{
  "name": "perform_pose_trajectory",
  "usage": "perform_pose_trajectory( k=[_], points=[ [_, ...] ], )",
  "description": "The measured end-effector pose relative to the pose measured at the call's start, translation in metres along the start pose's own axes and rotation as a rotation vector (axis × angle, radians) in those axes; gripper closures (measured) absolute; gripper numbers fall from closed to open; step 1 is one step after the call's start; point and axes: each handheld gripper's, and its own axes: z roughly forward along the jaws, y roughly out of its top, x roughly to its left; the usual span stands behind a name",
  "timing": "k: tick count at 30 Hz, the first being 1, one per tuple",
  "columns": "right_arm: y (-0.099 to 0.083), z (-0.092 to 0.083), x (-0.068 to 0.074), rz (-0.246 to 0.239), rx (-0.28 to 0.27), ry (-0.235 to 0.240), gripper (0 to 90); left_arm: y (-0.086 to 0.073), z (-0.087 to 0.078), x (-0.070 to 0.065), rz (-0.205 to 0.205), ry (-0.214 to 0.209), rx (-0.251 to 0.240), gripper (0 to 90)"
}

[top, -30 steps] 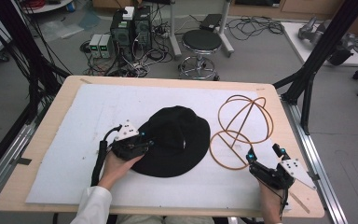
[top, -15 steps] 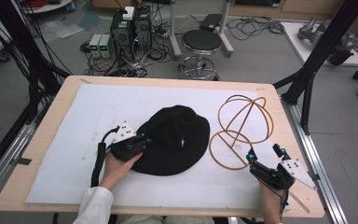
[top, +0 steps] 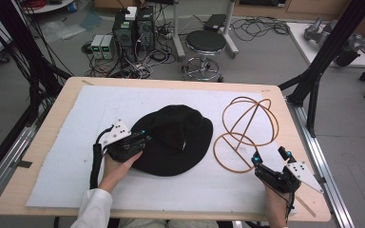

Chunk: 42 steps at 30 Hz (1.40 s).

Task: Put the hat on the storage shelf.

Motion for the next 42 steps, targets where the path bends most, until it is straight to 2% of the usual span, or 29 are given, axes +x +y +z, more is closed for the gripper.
perform_pose_trajectory(
  k=[4,11,19,24,29,31,35,42],
  points=[
    [0.000,0.000,0.000,0.000,0.000,0.001,6.3,0.005,-0.004,-0.001,0.001,-0.005,-0.032,87.3],
    [0.000,-0.001,0.000,0.008,0.002,-0.002,6.3,0.013,-0.014,-0.002,-0.044,-0.037,-0.140,87.4],
    [0.000,-0.001,0.000,0.011,-0.003,0.001,6.3,0.026,-0.031,0.001,-0.082,0.007,-0.267,87.4],
    [0.000,-0.001,0.000,0.010,-0.001,0.000,6.3,0.034,-0.042,0.005,-0.084,0.004,-0.323,87.4],
    [0.000,0.000,0.000,0.009,-0.003,0.002,6.3,0.047,-0.045,0.002,-0.098,-0.026,-0.397,87.4],
    [0.000,0.000,0.000,0.010,-0.002,0.003,6.3,0.055,-0.044,0.001,-0.085,-0.034,-0.408,87.4],
    [0.000,-0.001,0.000,0.013,-0.004,0.008,6.3,0.070,-0.041,-0.002,-0.057,-0.025,-0.421,87.4],
    [0.000,-0.001,-0.001,0.017,-0.004,0.009,6.3,0.084,-0.035,-0.007,-0.056,-0.051,-0.467,87.4]
  ],
)
